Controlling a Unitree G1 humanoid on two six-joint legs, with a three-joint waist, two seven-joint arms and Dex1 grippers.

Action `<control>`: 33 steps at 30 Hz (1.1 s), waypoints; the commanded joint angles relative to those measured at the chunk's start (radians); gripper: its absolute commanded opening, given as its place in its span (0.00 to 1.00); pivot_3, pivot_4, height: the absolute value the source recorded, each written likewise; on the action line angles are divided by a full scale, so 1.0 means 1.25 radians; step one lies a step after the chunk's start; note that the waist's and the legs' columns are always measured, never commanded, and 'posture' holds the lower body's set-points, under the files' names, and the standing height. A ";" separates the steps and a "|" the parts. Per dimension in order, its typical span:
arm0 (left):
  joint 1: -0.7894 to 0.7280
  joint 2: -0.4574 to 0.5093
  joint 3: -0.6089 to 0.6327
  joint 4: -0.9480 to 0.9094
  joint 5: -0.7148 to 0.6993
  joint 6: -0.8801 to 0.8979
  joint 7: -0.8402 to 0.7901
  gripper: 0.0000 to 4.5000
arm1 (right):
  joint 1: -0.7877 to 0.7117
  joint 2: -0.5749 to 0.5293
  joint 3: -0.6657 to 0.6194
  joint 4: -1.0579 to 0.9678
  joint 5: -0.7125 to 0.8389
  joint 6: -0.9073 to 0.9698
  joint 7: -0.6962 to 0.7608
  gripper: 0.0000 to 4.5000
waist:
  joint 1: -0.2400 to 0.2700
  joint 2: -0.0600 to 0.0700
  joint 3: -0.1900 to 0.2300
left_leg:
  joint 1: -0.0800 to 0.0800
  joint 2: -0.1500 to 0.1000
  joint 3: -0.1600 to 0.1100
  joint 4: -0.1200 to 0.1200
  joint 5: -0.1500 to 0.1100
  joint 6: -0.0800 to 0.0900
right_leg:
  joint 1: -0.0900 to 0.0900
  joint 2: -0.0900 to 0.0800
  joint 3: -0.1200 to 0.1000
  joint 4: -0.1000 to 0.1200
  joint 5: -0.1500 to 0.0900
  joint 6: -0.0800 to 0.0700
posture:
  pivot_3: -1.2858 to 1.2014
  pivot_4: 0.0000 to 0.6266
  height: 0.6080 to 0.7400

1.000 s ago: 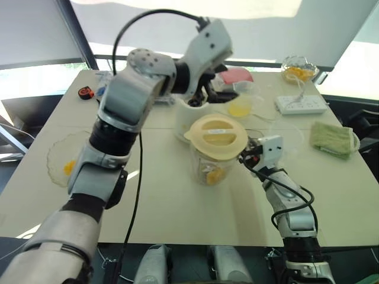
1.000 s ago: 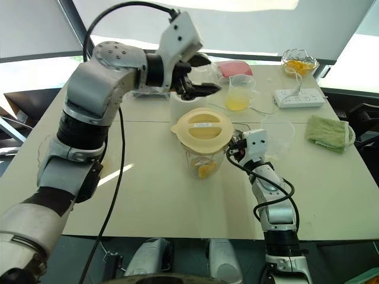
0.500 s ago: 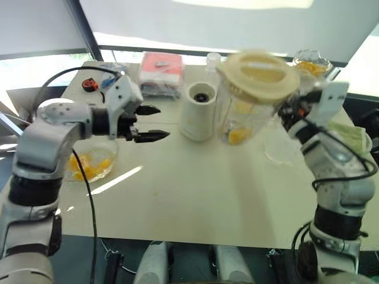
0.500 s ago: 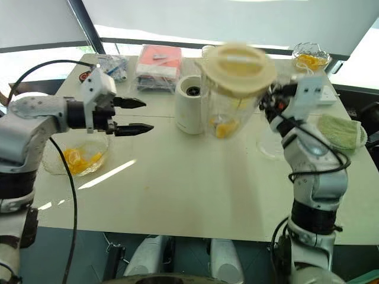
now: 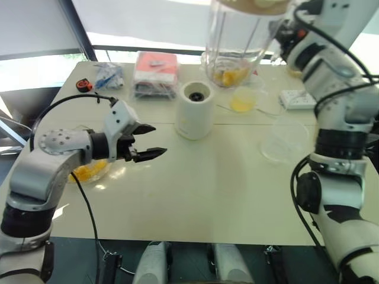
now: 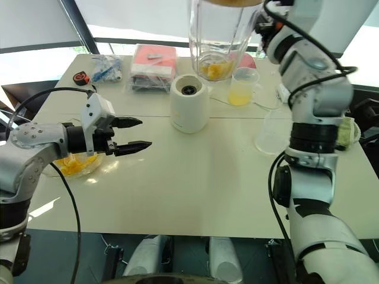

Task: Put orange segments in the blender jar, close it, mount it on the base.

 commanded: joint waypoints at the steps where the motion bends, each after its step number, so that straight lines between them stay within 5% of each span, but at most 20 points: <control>1: 0.004 0.024 0.057 0.001 -0.011 -0.009 0.014 0.83 | -0.093 0.033 0.014 0.161 -0.035 -0.147 0.037 0.25 | -0.004 0.000 0.000 | 0.000 0.000 0.000 0.000 0.000 0.000 | 0.000 0.000 0.000 0.001 0.000 0.000 | 0.52 0.24 1.00; 12: 0.048 0.011 0.075 0.027 -0.011 -0.026 0.080 0.83 | -0.225 0.106 0.015 0.493 -0.084 -0.351 0.058 0.25 | -0.009 0.001 0.001 | -0.001 0.000 -0.001 -0.002 0.000 -0.001 | -0.001 -0.001 -0.001 0.001 0.000 0.000 | 0.52 0.24 1.00; 33: 0.066 -0.021 0.052 0.023 -0.012 -0.043 0.143 0.83 | -0.136 0.164 0.065 0.432 -0.159 -0.288 0.044 0.25 | -0.016 0.001 0.001 | 0.000 0.000 -0.001 -0.001 0.001 -0.002 | -0.001 -0.001 -0.001 0.002 0.000 0.000 | 0.52 0.24 1.00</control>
